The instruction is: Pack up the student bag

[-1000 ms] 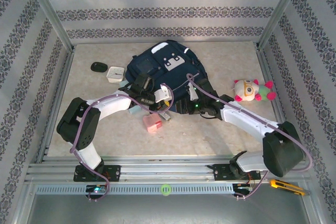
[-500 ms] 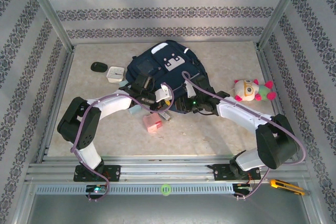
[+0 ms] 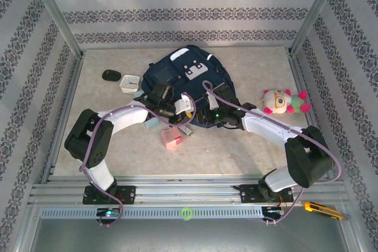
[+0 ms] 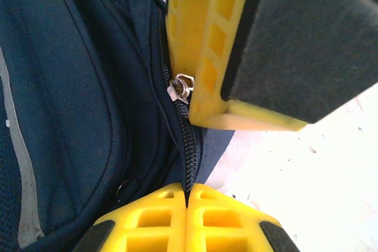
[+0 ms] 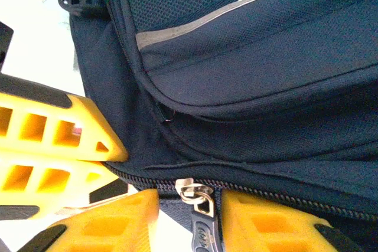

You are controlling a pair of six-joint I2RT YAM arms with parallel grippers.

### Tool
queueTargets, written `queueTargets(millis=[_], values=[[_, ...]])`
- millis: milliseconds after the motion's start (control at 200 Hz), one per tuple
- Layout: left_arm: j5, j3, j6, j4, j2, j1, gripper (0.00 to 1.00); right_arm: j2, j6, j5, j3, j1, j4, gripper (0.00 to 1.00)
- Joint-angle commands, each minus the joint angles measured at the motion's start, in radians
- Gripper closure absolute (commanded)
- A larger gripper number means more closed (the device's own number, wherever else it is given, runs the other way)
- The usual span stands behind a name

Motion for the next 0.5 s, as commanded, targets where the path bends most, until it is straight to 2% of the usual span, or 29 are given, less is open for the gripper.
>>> queueTargets(millis=[0,115,260,385,495], values=[[0.067,0.041,-0.008,0.037,-0.009,-0.01,1.0,-0.023,-0.006,0.055,-0.03,0.013,-0.015,0.71],[0.06,0.04,-0.01,0.041,-0.011,-0.01,1.0,-0.047,0.005,0.064,-0.053,0.019,-0.002,0.88],[0.051,0.042,-0.012,0.044,-0.009,-0.011,1.0,-0.069,0.012,0.11,-0.075,0.018,0.011,1.0],[0.02,0.045,0.009,0.014,-0.017,-0.008,1.0,-0.09,0.017,0.148,-0.076,-0.002,-0.01,1.0],[0.0,0.041,0.031,-0.022,-0.026,0.011,1.0,-0.104,0.028,0.156,-0.076,-0.059,-0.031,1.0]])
